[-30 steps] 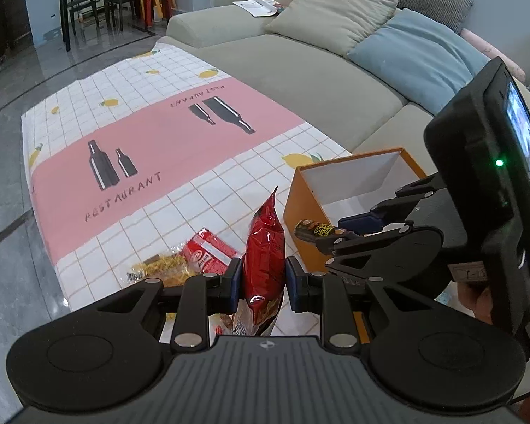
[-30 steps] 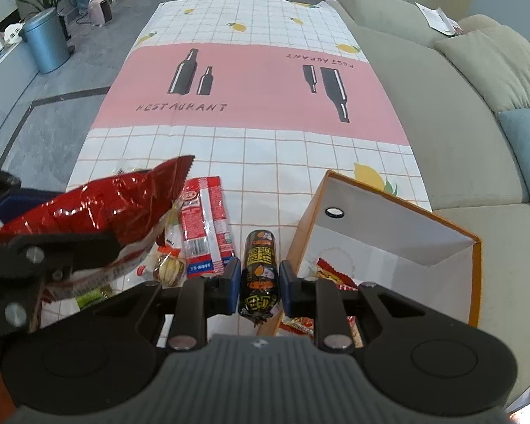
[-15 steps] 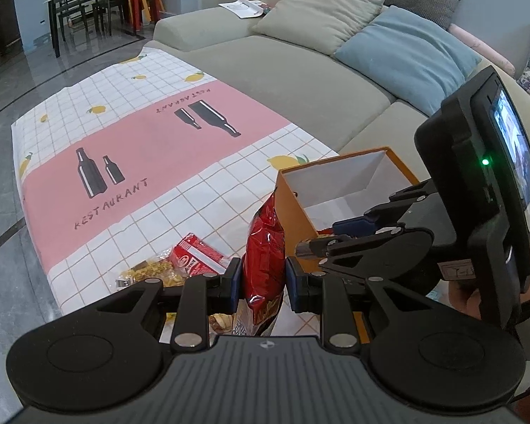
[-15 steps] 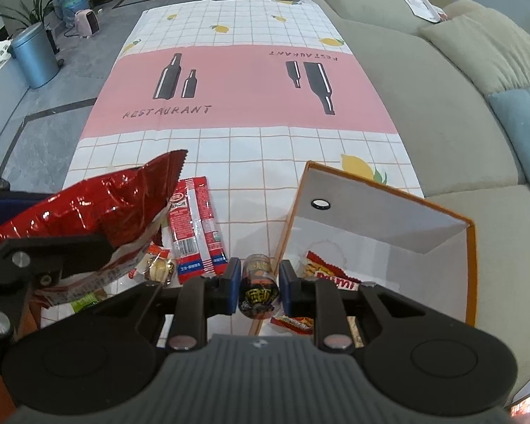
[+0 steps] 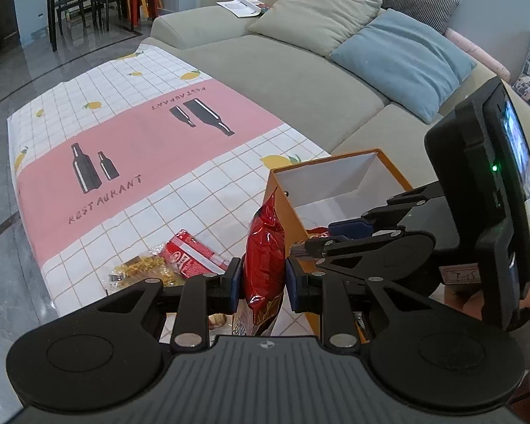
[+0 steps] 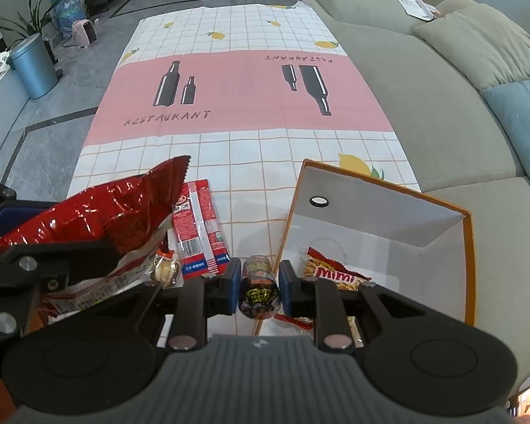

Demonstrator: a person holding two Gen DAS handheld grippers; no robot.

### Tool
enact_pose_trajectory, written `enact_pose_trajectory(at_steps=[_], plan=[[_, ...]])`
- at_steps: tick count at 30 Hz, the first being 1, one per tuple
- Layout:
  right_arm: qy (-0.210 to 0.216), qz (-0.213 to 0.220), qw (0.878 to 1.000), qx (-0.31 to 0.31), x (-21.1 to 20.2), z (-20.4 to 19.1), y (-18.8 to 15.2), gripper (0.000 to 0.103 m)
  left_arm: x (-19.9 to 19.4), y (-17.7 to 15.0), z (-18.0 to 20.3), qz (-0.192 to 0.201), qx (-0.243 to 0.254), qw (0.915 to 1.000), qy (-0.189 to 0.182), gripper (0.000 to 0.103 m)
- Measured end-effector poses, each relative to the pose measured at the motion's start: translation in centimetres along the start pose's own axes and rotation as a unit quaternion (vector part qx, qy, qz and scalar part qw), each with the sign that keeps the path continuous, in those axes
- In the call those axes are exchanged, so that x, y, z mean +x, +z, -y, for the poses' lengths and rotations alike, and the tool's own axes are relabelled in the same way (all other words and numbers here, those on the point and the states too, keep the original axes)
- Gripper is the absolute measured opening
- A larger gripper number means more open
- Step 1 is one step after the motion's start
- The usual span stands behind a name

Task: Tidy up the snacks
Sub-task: 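Open the right gripper to drop the dark sausage into the box, then move the right gripper to the pink sausage and grasp it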

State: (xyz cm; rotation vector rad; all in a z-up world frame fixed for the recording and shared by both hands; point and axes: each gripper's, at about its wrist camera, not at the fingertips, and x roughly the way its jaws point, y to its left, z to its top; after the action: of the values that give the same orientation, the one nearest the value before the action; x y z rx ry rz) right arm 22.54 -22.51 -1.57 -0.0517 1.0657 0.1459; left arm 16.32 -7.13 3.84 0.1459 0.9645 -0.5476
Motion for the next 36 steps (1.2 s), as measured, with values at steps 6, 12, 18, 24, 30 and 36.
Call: enact_pose_trajectory(at_steps=[6, 12, 18, 24, 30, 36], plan=[[0.0, 0.002, 1.0, -0.005, -0.3, -0.1, 0.2, 0.02, -0.1, 0.0, -0.1, -0.003, -0.006, 1.0, -0.005, 0.028], [0.004, 0.001, 1.0, 0.004, -0.1, 0.1, 0.1, 0.02, 0.2, 0.0, 0.2, -0.009, -0.002, 0.9999, -0.006, 0.028], [0.003, -0.003, 1.0, 0.01, -0.1, 0.6, -0.1, 0.018, 0.6, 0.0, 0.4, -0.011, -0.002, 0.9999, -0.013, 0.028], [0.006, 0.008, 1.0, 0.009, -1.2, 1.2, 0.1, 0.002, 0.6, 0.4, 0.6, -0.007, -0.008, 0.9996, -0.028, 0.028], [0.036, -0.005, 0.999, 0.029, -1.5, 2.6, -0.2, 0.0, 1.3, 0.7, 1.0, -0.012, 0.003, 0.9998, -0.015, 0.028], [0.094, -0.03, 0.995, 0.003, 0.0, 0.9, -0.9, 0.003, 2.4, -0.5, -0.7, -0.03, -0.003, 0.9995, 0.012, 0.028]])
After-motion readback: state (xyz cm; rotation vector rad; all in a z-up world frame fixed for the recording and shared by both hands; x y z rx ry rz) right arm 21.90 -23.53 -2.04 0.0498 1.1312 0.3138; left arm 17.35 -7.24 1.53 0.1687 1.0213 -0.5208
